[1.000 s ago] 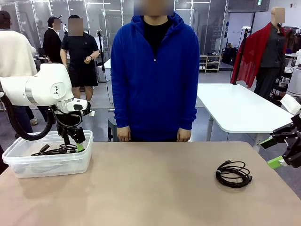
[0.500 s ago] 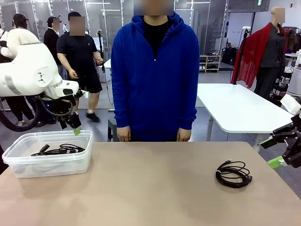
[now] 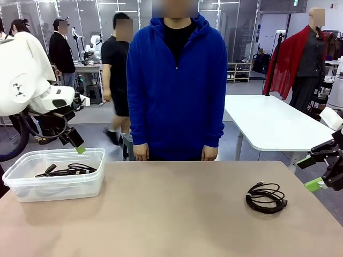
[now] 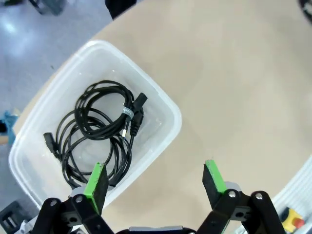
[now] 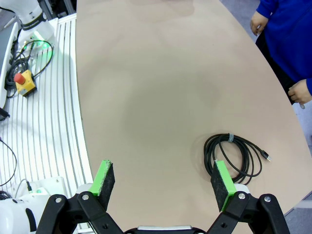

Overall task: Organize and store the cables.
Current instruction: Place the USB Extension Cable into the Organizing box.

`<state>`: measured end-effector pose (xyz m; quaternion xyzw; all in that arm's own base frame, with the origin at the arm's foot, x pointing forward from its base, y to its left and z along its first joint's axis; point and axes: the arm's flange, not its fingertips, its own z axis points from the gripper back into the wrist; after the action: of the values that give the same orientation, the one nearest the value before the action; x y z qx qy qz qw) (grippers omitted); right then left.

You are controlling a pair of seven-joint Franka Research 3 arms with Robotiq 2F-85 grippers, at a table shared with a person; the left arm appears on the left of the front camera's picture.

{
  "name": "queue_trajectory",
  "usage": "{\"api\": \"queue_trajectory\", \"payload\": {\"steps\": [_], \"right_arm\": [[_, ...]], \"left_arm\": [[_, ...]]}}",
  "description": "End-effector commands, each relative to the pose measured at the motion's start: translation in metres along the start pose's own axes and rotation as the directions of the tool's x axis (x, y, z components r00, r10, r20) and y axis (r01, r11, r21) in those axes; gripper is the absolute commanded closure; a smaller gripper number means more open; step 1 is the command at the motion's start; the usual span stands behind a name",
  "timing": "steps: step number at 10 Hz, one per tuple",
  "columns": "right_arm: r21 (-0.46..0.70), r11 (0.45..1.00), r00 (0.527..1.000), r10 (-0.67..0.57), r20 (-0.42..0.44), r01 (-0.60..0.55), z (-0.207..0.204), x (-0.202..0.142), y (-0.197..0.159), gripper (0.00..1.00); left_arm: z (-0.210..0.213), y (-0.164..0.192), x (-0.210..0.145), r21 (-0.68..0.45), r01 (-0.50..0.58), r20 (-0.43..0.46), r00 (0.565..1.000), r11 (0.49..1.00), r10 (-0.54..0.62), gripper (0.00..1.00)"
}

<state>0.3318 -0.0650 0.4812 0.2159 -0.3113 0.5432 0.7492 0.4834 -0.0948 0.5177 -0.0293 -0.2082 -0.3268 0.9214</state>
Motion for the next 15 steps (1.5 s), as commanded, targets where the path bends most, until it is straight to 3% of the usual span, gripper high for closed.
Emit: {"api": "queue_trajectory", "payload": {"steps": [1, 3, 5, 7, 9, 13, 14, 15], "right_arm": [[0.004, 1.000, 1.000, -0.004, 0.013, 0.004, -0.001, 0.000, 0.001, 0.00], [0.004, 1.000, 1.000, -0.004, 0.013, 0.004, -0.001, 0.000, 0.001, 0.00], [0.004, 1.000, 1.000, -0.004, 0.013, 0.004, -0.001, 0.000, 0.001, 0.00], [0.004, 1.000, 1.000, -0.004, 0.013, 0.004, -0.001, 0.000, 0.001, 0.00], [0.004, 1.000, 1.000, -0.004, 0.013, 0.004, -0.001, 0.000, 0.001, 0.00], [0.004, 1.000, 1.000, -0.004, 0.013, 0.004, -0.001, 0.000, 0.001, 0.00], [0.004, 1.000, 1.000, -0.004, 0.013, 0.004, -0.001, 0.000, 0.001, 0.00], [0.004, 1.000, 1.000, -0.004, 0.013, 0.004, -0.001, 0.000, 0.001, 0.00]], "left_arm": [[0.021, -0.005, -0.024, 0.005, 0.020, 0.089, 0.996, 1.000, -0.020, 0.02], [0.049, -0.014, -0.037, 0.008, 0.080, 0.098, 0.992, 0.997, -0.081, 0.02], [0.075, -0.037, -0.059, 0.035, 0.210, 0.008, 0.978, 0.977, -0.211, 0.02], [0.090, -0.054, -0.081, 0.010, 0.308, -0.008, 0.951, 0.951, -0.308, 0.02], [0.097, -0.069, -0.103, -0.076, 0.279, 0.011, 0.960, 0.957, -0.279, 0.02], [0.081, -0.066, -0.112, -0.097, 0.248, 0.079, 0.967, 0.964, -0.241, 0.02], [0.091, -0.070, -0.112, -0.071, 0.251, 0.024, 0.968, 0.965, -0.250, 0.02], [0.091, -0.070, -0.112, -0.071, 0.251, 0.024, 0.968, 0.965, -0.250, 0.02]]}}
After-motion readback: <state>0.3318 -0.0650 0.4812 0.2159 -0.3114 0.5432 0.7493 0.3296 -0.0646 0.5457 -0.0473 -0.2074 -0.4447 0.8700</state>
